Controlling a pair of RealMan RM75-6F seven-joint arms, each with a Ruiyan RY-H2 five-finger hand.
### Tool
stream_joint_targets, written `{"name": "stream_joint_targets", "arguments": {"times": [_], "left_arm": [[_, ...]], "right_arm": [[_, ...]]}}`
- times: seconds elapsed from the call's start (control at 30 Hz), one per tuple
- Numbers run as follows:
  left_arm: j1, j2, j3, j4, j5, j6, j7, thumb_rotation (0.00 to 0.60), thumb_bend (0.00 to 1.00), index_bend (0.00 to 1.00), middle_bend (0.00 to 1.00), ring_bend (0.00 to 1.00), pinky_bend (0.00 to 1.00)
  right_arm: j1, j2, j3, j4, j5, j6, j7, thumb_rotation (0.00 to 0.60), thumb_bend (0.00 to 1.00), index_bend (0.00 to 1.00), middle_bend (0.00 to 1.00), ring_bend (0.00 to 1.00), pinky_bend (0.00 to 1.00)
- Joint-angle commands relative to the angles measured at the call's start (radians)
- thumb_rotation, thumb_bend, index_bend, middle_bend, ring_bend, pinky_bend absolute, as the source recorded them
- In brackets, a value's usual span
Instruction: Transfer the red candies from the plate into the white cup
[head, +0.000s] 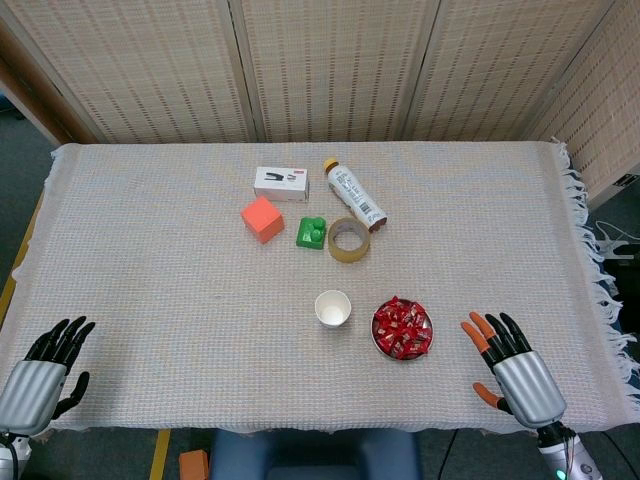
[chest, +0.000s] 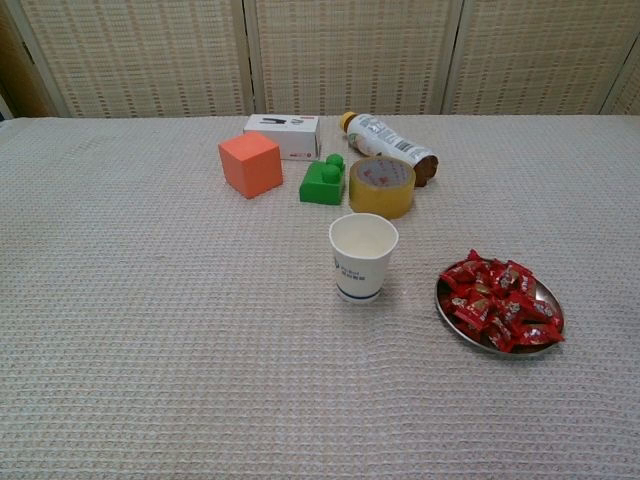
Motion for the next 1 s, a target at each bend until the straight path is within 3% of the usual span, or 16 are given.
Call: {"name": "stream_joint_targets", "arguments": {"times": [0.03,0.3,0.4,0.47,0.73,0.87,1.0], "left_arm": [[0.0,0.002,-0.003,-0.004,-0.003,0.001,-0.004,0.6,0.49,0.0,0.0,0.0,0.15],[-0.001,0.021,-0.001,-0.011,0.0,0.003,-0.039,0.6,0.49,0.0,0.0,0.0,0.17],[-0.002,0.03,0.001,-0.011,0.001,0.001,-0.057,0.6,0.49,0.0,0.0,0.0,0.17],[-0.003,0.034,0.001,-0.01,0.001,0.001,-0.066,0.6,0.49,0.0,0.0,0.0,0.17],[-0.001,0.037,0.005,-0.011,0.012,0.007,-0.078,0.6,0.49,0.0,0.0,0.0,0.17],[-0.001,0.037,0.005,-0.01,0.012,0.007,-0.077,0.6,0.49,0.0,0.0,0.0,0.17],[-0.005,0.036,0.005,-0.012,0.004,-0.007,-0.073,0.6,0.49,0.0,0.0,0.0,0.18]], "right_arm": [[0.01,-0.001,-0.006,-0.004,0.004,-0.026,-0.005,0.6,0.11,0.0,0.0,0.0,0.0],[0.085,-0.027,0.011,-0.018,0.023,-0.158,-0.047,0.6,0.11,0.0,0.0,0.0,0.0],[0.141,-0.015,0.047,-0.074,0.066,-0.247,-0.111,0.6,0.12,0.0,0.0,0.0,0.09],[0.173,-0.005,0.074,-0.111,0.111,-0.306,-0.17,0.6,0.11,0.0,0.0,0.0,0.16],[0.277,-0.028,0.159,-0.179,0.387,-0.487,-0.485,0.6,0.11,0.0,0.0,0.08,0.25],[0.288,-0.04,0.163,-0.176,0.419,-0.496,-0.514,0.6,0.11,0.0,0.0,0.1,0.25],[0.346,-0.125,0.179,-0.115,0.532,-0.564,-0.554,0.6,0.11,0.0,0.0,0.11,0.25]]}}
